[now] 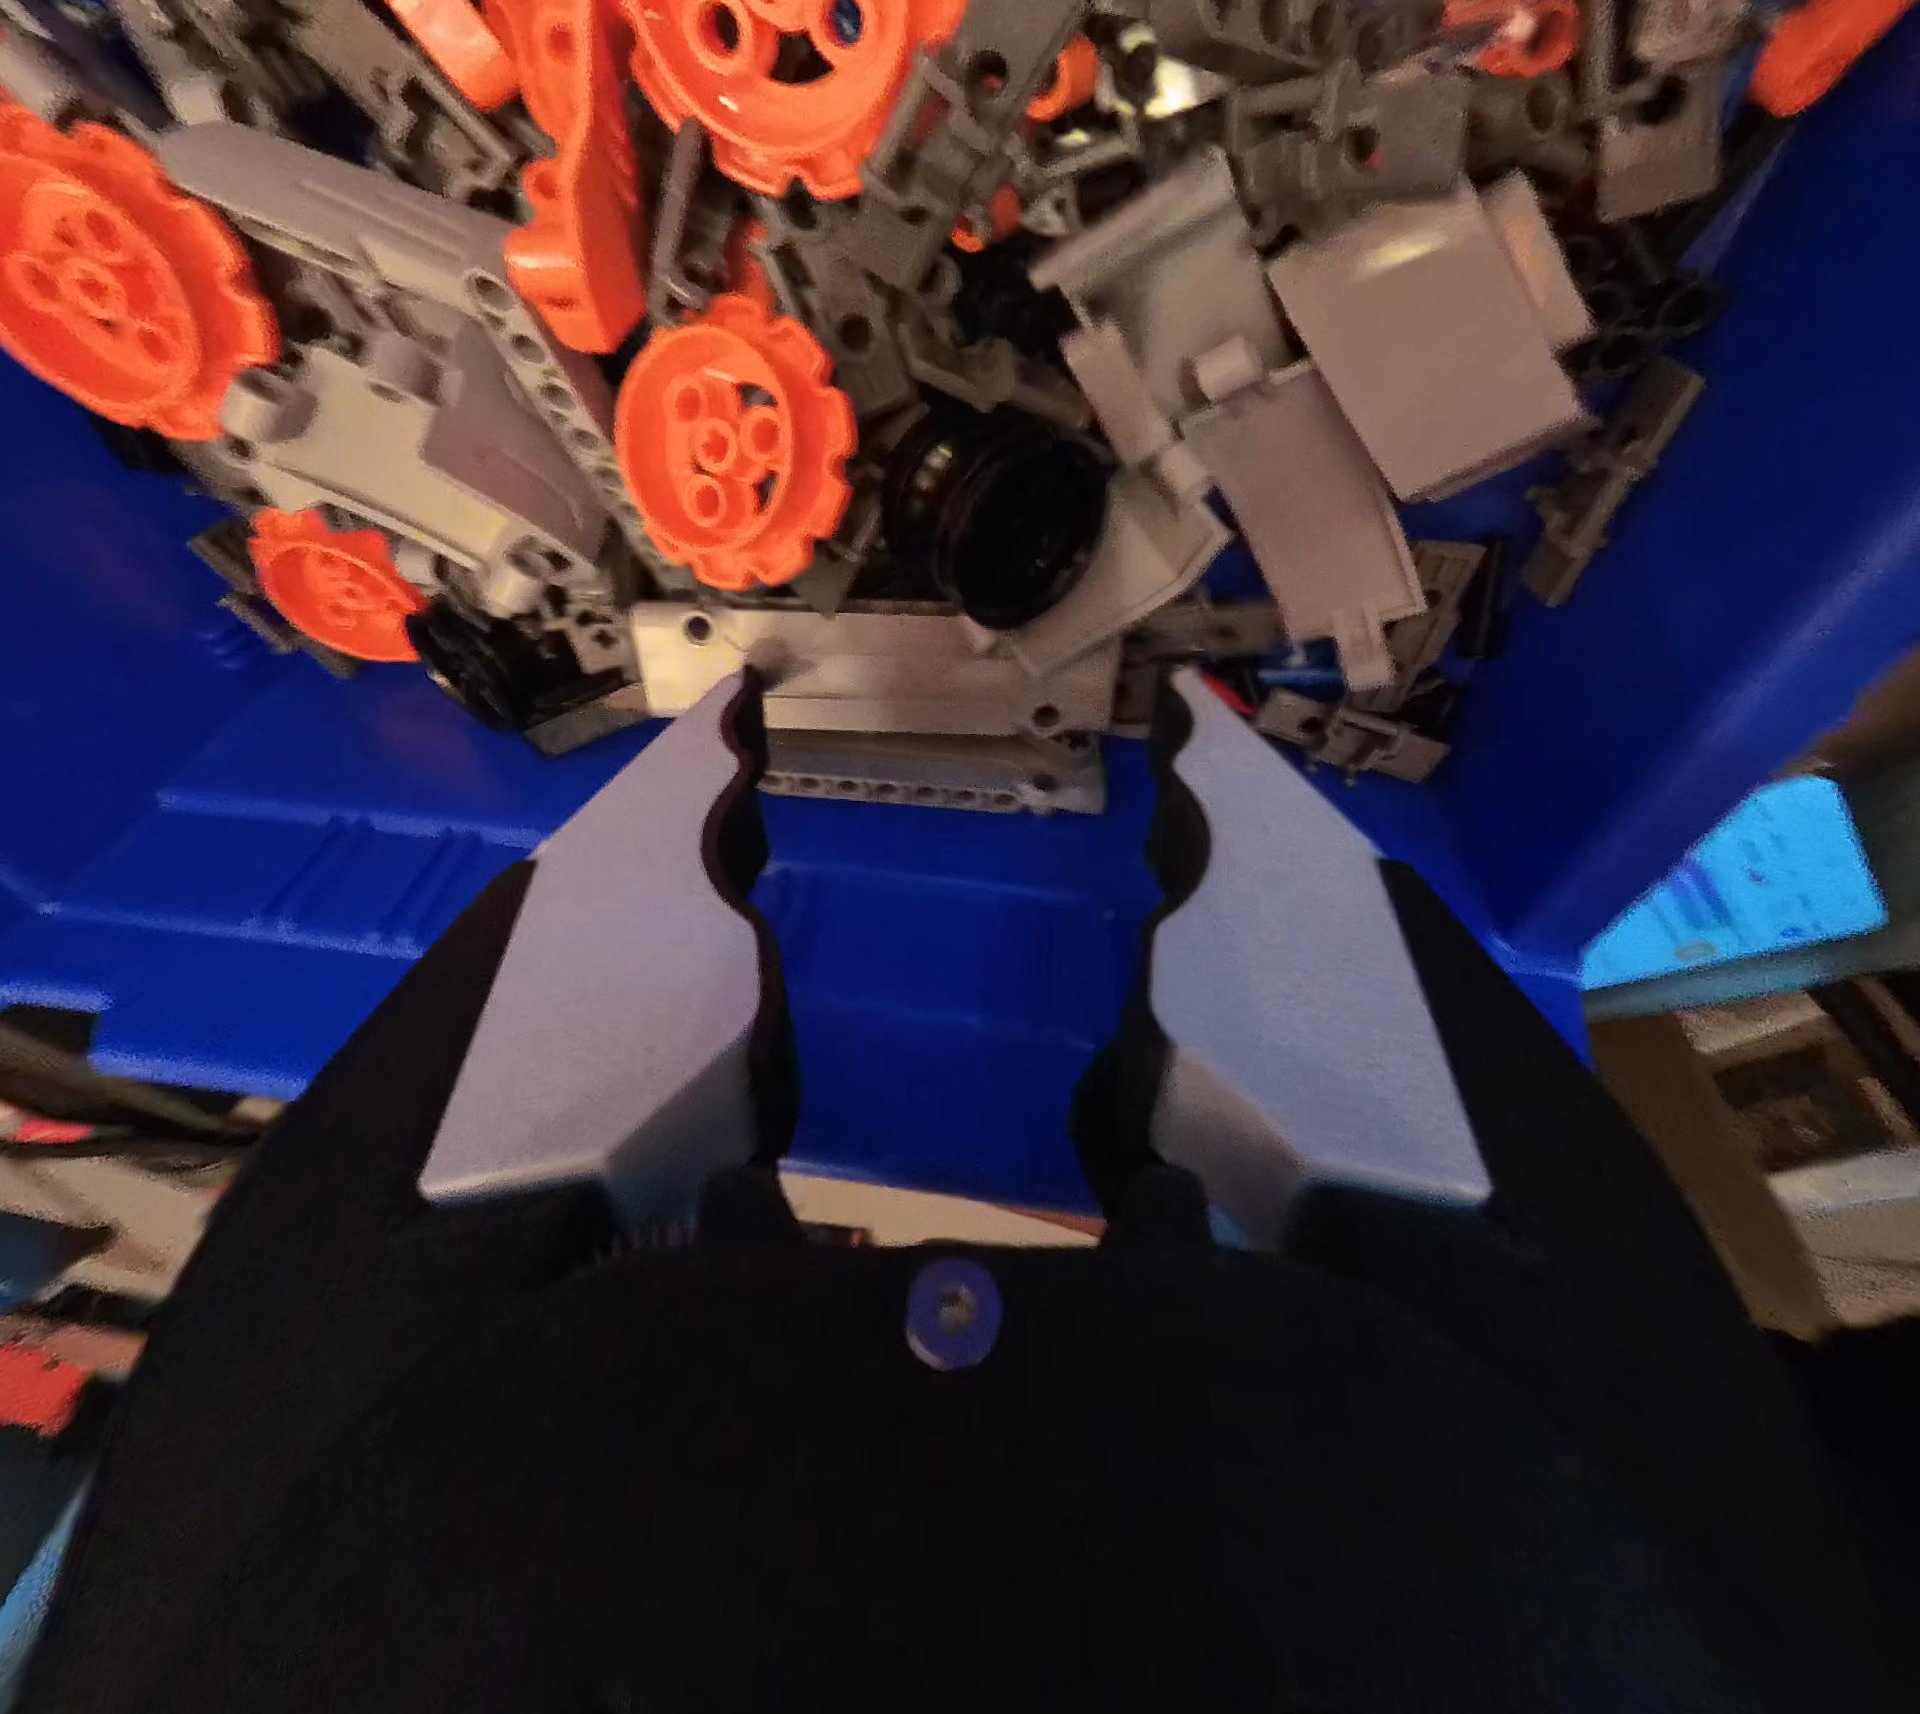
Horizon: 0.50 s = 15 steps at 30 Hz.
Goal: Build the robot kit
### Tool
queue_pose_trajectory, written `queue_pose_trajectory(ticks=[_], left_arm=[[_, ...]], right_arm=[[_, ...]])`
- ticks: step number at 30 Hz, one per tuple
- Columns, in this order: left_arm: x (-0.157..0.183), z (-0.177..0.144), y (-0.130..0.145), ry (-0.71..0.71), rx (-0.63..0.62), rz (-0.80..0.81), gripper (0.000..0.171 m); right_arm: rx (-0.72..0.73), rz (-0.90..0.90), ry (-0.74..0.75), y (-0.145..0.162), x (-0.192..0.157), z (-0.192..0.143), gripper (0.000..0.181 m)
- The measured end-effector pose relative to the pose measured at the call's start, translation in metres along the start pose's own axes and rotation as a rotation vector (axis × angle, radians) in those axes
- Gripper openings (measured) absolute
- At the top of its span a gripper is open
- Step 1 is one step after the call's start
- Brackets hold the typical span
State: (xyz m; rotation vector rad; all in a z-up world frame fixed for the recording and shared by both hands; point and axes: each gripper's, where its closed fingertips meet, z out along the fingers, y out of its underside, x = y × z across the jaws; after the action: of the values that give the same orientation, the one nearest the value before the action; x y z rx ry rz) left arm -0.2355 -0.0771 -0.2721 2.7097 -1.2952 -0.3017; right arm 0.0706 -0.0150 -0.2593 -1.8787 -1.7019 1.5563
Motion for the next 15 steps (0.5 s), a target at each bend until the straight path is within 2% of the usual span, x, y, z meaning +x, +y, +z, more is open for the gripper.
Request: queue_pose_trajectory(ticks=[1, 5, 6, 8, 15], left_arm=[[-0.004, 0.000, -0.001, -0.028, -0.011, 0.006, 0.066], [-0.008, 0.001, -0.004, -0.053, -0.019, 0.015, 0.066], [-0.009, 0.000, -0.006, -0.059, -0.006, 0.019, 0.061], [-0.007, -0.002, -0.015, -0.045, 0.047, 0.021, 0.041], [-0.012, -0.003, -0.038, 0.006, 0.118, 0.010, 0.031]], right_arm=[[0.000, -0.001, 0.000, 0.000, 0.000, 0.000, 0.019], [0.003, -0.002, -0.001, -0.001, -0.001, -0.001, 0.019], [0.003, -0.002, -0.001, -0.001, -0.001, -0.001, 0.019], [0.002, -0.001, -0.003, 0.000, -0.001, 0.000, 0.019], [-0.002, 0.002, -0.001, 0.000, 0.000, 0.000, 0.019]])
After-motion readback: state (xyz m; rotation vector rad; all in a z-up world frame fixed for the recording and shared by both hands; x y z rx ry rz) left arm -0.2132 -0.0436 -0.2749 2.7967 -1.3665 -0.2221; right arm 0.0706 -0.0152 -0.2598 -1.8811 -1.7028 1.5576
